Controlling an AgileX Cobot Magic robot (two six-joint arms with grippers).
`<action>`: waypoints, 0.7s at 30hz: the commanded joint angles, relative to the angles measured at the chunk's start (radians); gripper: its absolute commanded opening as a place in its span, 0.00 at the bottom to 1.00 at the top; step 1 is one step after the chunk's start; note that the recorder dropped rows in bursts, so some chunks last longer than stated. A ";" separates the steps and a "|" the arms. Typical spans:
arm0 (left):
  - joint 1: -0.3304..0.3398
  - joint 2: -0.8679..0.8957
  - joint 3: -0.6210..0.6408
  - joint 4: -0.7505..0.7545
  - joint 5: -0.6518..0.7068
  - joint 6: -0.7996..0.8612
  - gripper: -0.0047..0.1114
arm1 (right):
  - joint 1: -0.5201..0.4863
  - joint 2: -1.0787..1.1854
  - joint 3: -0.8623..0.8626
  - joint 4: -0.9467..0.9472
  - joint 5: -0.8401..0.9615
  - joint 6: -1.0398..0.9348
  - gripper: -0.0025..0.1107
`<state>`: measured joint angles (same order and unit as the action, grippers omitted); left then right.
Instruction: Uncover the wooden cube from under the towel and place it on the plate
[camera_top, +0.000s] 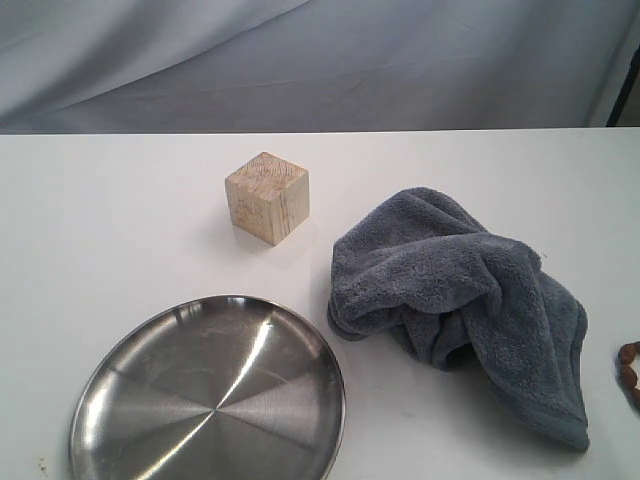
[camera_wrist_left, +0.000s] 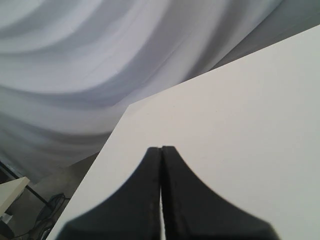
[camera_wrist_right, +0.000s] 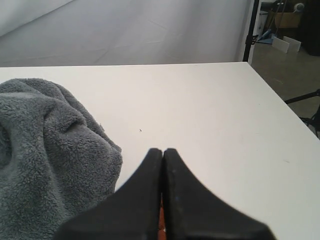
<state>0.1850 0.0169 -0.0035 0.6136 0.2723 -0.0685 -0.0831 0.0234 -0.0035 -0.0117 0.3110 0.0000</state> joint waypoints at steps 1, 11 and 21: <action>0.003 -0.005 0.004 -0.005 -0.007 -0.006 0.05 | -0.039 -0.007 0.003 0.001 -0.001 0.005 0.02; 0.003 -0.005 0.004 0.118 -0.007 0.054 0.05 | -0.055 -0.007 0.003 0.001 -0.001 0.000 0.02; 0.003 -0.005 0.004 0.283 -0.007 0.068 0.05 | -0.055 -0.007 0.003 0.001 -0.001 0.000 0.02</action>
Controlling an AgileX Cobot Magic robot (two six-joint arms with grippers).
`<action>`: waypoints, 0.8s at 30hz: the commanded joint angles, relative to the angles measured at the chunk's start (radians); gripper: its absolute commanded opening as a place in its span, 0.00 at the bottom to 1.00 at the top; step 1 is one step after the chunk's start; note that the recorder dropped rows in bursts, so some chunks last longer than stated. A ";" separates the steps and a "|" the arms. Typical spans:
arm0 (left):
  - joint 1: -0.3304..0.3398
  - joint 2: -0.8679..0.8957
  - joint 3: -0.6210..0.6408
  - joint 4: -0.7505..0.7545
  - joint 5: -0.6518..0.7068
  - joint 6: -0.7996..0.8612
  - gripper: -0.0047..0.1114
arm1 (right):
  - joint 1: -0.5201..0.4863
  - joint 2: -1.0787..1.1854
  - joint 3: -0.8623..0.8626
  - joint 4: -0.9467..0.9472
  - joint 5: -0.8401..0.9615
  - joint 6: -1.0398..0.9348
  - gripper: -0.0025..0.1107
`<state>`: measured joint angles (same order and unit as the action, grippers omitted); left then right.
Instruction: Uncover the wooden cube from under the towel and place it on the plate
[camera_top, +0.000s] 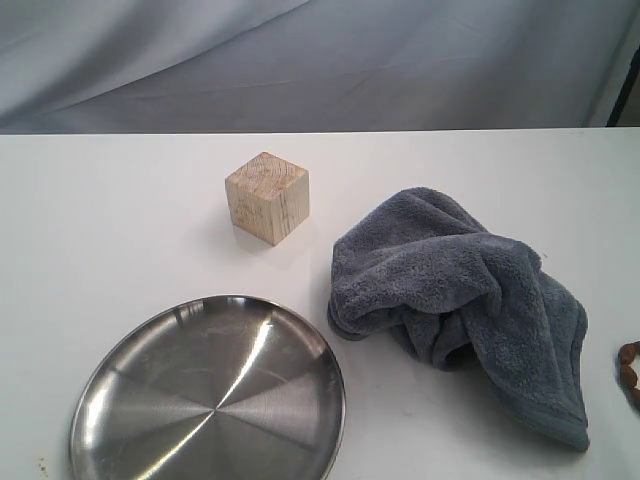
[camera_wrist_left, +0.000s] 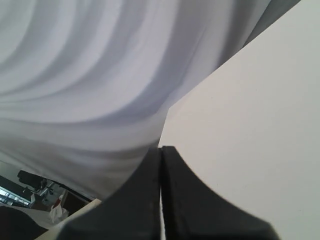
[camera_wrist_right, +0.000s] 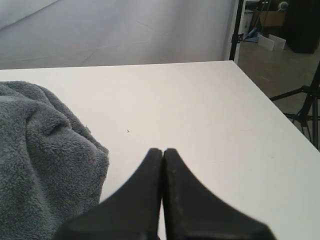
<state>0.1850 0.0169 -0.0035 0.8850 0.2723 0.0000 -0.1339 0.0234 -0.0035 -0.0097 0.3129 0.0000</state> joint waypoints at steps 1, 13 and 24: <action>0.003 -0.005 0.004 0.012 -0.007 0.000 0.05 | -0.004 -0.007 0.003 -0.001 -0.003 0.000 0.02; 0.003 -0.005 0.004 0.012 -0.007 0.000 0.05 | -0.004 -0.007 0.003 -0.001 -0.003 0.000 0.02; 0.003 -0.005 0.004 -0.426 0.028 -0.043 0.05 | -0.005 -0.007 0.003 0.004 -0.003 0.005 0.02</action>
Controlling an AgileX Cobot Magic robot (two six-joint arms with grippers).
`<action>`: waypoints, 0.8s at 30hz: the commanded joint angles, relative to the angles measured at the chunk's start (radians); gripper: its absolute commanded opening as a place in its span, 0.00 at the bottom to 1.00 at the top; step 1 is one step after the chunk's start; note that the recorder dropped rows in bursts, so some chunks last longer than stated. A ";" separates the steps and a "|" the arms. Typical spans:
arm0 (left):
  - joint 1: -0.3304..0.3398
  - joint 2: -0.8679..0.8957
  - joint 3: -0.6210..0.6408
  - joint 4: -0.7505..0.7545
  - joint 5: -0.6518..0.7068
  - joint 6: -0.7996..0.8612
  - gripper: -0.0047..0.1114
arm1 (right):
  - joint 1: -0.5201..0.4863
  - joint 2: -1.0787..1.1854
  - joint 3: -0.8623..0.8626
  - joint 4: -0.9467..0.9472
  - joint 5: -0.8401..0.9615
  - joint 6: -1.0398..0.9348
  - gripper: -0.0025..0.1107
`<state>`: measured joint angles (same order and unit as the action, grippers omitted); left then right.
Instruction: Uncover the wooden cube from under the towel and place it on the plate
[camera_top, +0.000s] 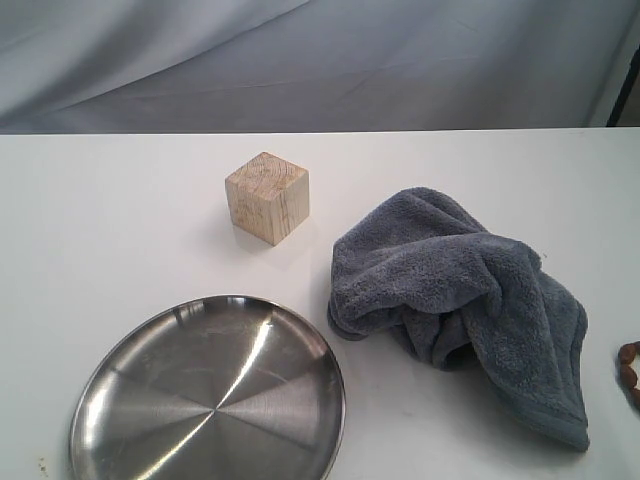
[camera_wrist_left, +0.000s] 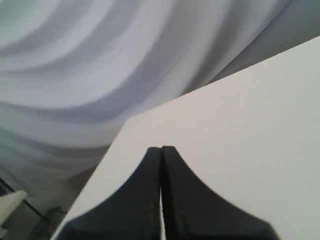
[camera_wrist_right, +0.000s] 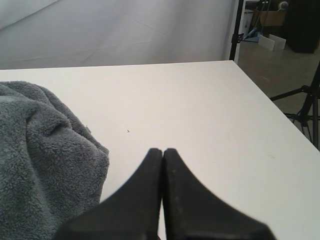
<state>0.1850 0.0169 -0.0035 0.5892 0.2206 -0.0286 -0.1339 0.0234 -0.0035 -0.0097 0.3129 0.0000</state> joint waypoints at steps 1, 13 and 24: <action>0.003 -0.005 0.004 -0.146 0.079 -0.015 0.05 | -0.005 -0.007 0.003 0.004 -0.003 0.005 0.02; 0.003 -0.005 0.004 -0.331 0.065 -0.028 0.05 | -0.005 -0.007 0.003 0.010 -0.003 0.007 0.02; 0.003 -0.005 0.004 -0.378 0.065 -0.019 0.05 | -0.005 -0.007 0.003 -0.213 -0.056 -0.025 0.02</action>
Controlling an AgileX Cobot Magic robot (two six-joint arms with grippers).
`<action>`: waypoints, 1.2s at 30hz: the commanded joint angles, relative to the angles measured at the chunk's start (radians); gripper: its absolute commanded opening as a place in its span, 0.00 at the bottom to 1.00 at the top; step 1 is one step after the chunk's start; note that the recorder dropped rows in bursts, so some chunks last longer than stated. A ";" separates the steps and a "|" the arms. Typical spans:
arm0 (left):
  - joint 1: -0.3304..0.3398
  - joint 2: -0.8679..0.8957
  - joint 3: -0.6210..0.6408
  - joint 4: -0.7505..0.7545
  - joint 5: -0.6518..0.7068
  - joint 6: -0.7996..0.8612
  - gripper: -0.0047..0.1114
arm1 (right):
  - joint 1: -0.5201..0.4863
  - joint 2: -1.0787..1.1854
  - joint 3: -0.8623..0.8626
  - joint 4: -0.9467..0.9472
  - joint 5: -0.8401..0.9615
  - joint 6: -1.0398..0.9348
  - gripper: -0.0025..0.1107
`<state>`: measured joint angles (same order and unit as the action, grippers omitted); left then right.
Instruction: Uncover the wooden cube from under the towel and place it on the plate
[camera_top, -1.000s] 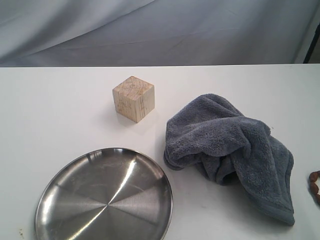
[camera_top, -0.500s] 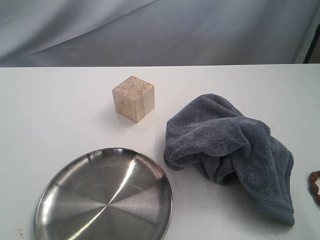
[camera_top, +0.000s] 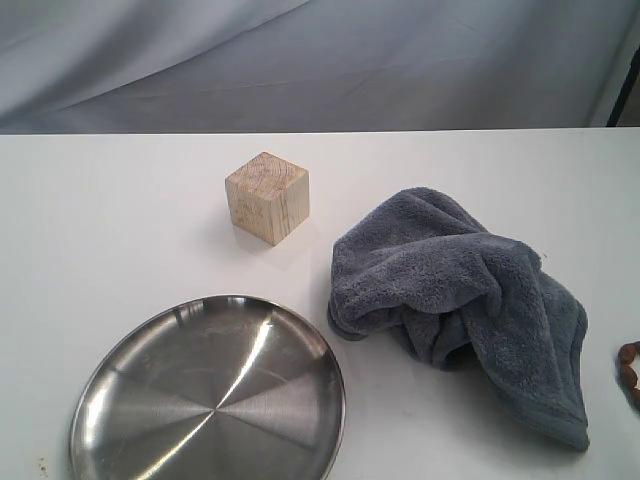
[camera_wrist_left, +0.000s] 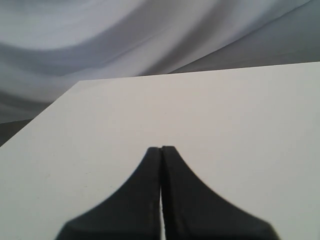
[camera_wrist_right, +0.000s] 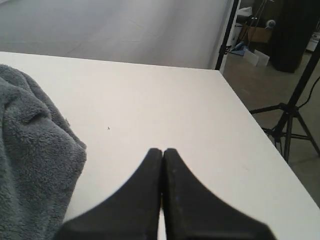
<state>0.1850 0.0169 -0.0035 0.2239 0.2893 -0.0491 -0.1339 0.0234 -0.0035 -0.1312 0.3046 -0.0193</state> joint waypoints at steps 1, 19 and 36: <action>0.003 -0.005 0.004 -0.013 -0.004 0.002 0.05 | -0.005 -0.007 0.003 -0.121 -0.076 -0.005 0.02; 0.003 -0.005 0.004 -0.013 -0.004 0.002 0.05 | -0.005 -0.007 0.003 -0.045 -0.841 0.586 0.02; 0.003 -0.005 0.004 -0.013 -0.004 0.002 0.05 | -0.005 0.823 -0.546 -1.301 -1.176 1.505 0.02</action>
<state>0.1850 0.0169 -0.0035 0.2239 0.2909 -0.0455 -0.1339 0.6744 -0.4559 -1.3089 -0.7083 1.3953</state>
